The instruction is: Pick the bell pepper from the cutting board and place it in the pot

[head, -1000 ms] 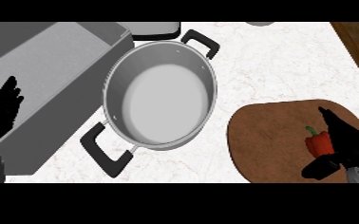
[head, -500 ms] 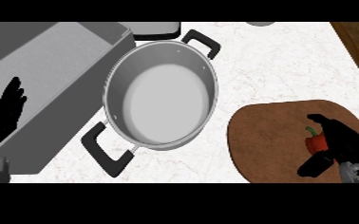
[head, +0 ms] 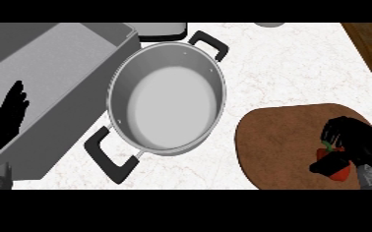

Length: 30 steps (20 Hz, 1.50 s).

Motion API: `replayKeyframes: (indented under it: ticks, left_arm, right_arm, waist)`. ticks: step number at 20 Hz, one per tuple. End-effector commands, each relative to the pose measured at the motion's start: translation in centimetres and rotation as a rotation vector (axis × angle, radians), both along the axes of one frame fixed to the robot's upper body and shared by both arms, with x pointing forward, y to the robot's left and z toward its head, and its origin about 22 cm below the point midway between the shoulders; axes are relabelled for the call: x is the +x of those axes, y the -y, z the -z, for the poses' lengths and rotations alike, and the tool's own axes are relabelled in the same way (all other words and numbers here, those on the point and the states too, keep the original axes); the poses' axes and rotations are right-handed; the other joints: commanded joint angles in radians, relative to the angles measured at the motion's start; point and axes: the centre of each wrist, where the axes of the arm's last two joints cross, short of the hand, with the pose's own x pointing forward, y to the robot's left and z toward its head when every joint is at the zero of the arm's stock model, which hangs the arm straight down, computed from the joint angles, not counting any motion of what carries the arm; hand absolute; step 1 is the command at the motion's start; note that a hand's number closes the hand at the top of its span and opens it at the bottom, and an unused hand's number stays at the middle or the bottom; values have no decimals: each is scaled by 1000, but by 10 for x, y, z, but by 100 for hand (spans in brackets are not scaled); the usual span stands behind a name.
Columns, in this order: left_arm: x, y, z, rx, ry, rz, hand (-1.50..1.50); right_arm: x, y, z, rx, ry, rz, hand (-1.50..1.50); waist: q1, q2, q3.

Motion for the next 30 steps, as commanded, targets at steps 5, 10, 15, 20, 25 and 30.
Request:
replayKeyframes:
  ticks: [5, 10, 15, 20, 25, 30]
  left_arm:
    - [5, 19, 18, 39, -127, 78, 0]
    - [-7, 12, 18, 20, -126, 64, 0]
    - [-11, -2, 26, 27, -127, 47, 0]
    - [-3, 11, 15, 7, -112, 56, 0]
    - [-16, 10, 30, 17, -138, 57, 0]
    - [-12, 2, 15, 14, -133, 91, 0]
  right_arm:
    - [-32, -35, -10, -26, 90, -17, 150]
    - [-101, -107, 6, 50, 62, 26, 150]
    - [-133, -118, -38, -102, 223, 55, 150]
    - [-145, -132, -93, -41, 541, 27, 150]
    - [-162, -142, -134, 23, 824, -74, 150]
    - [-166, -153, -153, -24, 945, -109, 150]
  waist:
    - [-33, 13, -3]
    - [-57, 9, -3]
    - [-64, 9, -6]
    - [-63, 8, -5]
    - [-50, 6, -7]
    - [-25, 8, -8]
